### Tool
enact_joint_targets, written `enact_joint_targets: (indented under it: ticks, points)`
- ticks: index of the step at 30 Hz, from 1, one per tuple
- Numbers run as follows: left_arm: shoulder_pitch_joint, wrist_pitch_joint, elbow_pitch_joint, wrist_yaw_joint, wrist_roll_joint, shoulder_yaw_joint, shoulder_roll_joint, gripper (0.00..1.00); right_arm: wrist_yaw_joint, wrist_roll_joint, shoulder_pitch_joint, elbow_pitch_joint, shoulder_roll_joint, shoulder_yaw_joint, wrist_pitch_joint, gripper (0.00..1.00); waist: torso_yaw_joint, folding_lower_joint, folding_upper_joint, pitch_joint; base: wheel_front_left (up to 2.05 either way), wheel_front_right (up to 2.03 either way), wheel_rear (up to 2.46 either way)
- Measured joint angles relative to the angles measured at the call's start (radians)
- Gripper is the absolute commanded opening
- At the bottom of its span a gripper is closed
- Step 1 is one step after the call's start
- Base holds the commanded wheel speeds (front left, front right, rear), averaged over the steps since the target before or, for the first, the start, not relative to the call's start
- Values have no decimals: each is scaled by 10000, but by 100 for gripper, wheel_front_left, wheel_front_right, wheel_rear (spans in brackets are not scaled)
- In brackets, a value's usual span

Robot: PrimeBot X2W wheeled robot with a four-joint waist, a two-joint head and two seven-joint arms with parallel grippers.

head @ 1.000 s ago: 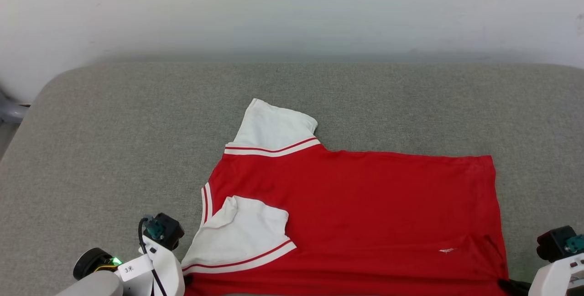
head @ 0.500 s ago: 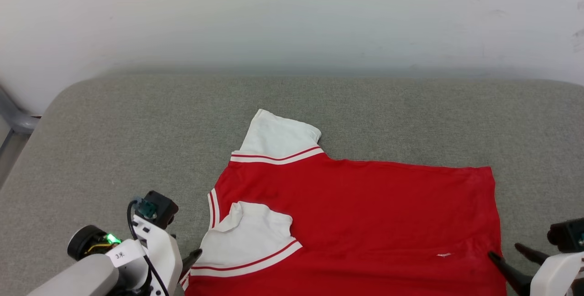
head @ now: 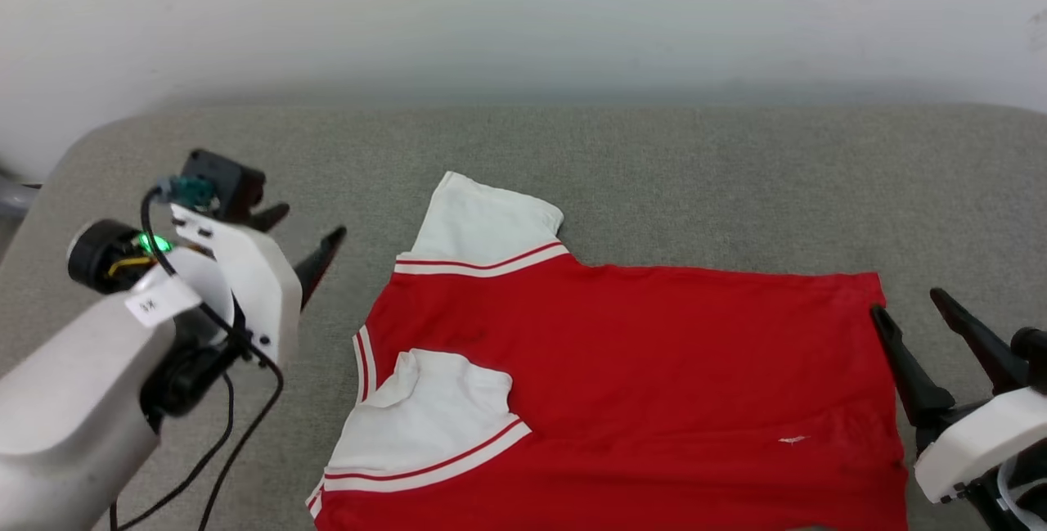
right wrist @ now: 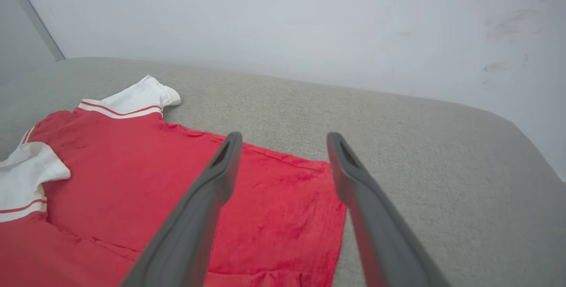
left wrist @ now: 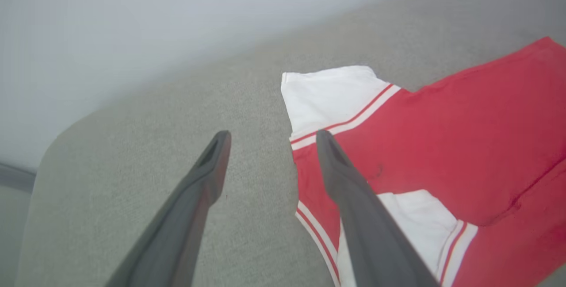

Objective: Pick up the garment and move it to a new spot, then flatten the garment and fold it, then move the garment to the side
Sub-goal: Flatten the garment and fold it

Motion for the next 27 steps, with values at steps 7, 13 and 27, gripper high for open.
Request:
enact_joint_targets:
  ticks: [7, 13, 27]
  points:
    - [-1659, 732, 1124, -564, -385, 330, -548, 100, 0, -717, 17, -1448, 725, -284, 370, 100, -378, 1, 0, 820, 0, 0, 0]
    - [-3285, 2706, 2357, -1016, -861, 198, -943, 100, 0, -1106, -159, -2117, 959, -265, 589, 100, -743, 1, 0, 1641, 0, 0, 0]
    - [-6219, 5682, 4255, -1360, -871, -422, -1914, 100, 0, -1264, -1286, -2439, 1122, 8, 508, 100, -1437, 2, 0, 3806, 0, 0, 0]
